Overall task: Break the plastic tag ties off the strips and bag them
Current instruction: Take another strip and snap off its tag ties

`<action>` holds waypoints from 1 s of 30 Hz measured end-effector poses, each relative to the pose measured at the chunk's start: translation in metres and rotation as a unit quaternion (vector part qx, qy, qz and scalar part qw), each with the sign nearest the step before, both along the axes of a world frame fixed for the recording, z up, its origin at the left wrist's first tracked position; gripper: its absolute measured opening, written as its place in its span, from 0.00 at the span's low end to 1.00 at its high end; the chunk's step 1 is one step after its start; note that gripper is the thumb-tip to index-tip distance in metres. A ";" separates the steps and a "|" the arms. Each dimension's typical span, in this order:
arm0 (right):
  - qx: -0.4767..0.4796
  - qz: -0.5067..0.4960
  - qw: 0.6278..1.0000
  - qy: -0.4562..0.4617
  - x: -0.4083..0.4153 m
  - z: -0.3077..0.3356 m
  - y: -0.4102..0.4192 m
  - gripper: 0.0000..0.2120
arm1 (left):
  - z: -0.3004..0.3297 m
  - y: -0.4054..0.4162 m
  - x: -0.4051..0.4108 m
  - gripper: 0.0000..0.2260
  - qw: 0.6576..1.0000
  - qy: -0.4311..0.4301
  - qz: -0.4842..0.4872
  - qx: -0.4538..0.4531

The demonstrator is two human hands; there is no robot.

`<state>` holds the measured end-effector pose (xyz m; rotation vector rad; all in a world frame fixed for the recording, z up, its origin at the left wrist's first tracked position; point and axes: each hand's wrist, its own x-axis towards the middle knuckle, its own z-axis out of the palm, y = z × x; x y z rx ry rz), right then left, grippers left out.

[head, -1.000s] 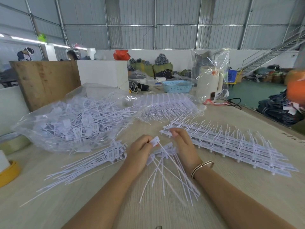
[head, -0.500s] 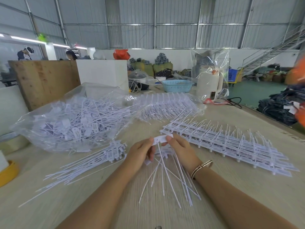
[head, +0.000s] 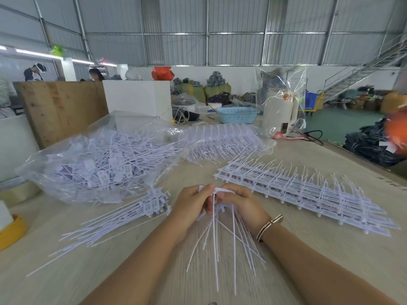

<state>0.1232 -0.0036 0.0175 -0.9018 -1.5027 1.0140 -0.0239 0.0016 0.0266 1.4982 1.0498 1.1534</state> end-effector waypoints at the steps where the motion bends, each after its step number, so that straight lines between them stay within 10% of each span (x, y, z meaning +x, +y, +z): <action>1: 0.001 -0.001 1.000 0.015 -0.002 0.001 -0.001 0.07 | 0.000 0.000 0.002 0.18 1.000 -0.019 0.000 -0.017; 14: 0.087 -0.112 0.988 0.060 0.000 0.007 0.002 0.11 | 0.008 0.001 0.014 0.13 0.905 -0.348 -0.001 -0.246; 24: -0.015 -0.092 0.988 -0.127 0.022 0.029 0.019 0.10 | -0.001 0.020 -0.004 0.18 0.988 0.022 0.150 0.011; 30: -0.042 -0.163 0.852 -0.496 0.002 0.018 0.051 0.08 | -0.003 0.029 0.000 0.23 0.968 0.175 0.169 0.062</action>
